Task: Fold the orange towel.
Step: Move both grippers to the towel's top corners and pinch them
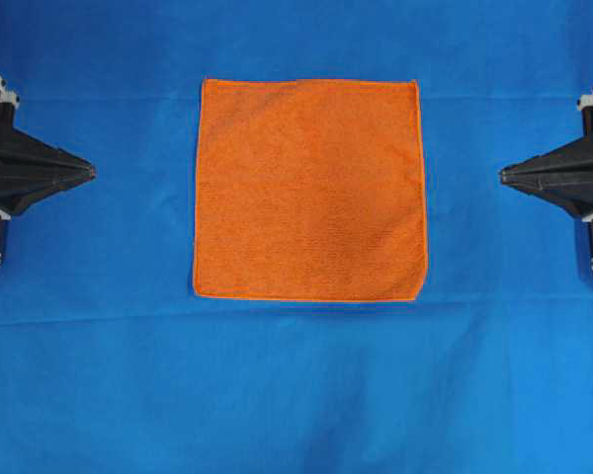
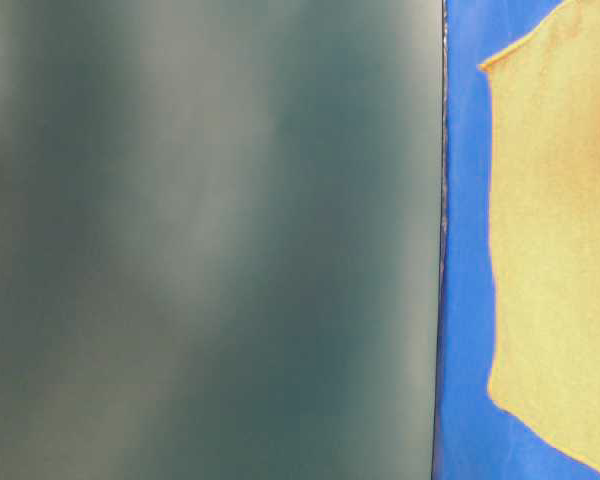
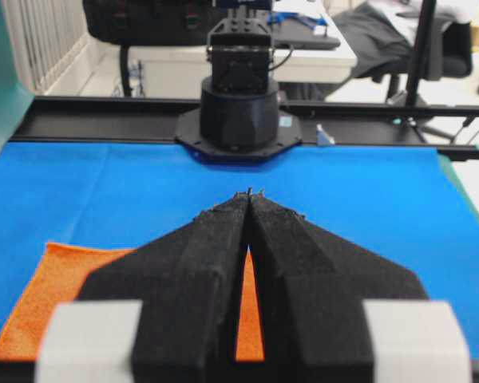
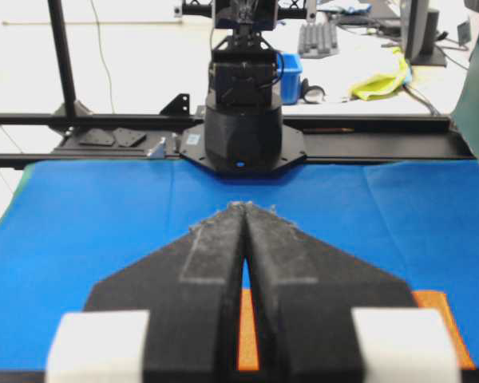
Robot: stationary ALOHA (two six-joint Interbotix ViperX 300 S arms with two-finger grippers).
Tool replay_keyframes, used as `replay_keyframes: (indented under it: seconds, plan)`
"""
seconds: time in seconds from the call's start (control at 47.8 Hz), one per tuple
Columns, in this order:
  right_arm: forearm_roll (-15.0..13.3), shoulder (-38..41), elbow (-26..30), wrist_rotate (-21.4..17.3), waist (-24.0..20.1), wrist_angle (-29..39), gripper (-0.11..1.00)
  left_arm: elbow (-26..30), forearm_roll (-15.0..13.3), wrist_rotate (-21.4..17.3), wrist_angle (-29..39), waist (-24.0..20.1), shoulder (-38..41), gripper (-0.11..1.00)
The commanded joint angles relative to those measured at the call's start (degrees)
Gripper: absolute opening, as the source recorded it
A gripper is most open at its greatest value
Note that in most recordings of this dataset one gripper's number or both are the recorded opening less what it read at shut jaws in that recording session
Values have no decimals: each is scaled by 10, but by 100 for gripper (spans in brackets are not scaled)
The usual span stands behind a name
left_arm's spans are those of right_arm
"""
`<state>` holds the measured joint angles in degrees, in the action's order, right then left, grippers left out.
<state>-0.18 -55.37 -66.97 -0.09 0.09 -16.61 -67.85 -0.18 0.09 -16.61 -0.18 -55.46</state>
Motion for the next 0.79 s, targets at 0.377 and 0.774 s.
replay_keyframes:
  seconds: [0.377, 0.774]
  plan:
    - [20, 92, 40, -41, 150, 67, 2, 26, -13, 9, -9, -112, 112, 1]
    - [18, 321, 86, -49, 299, 66, 23, 69, -14, 25, -60, -225, 340, 57]
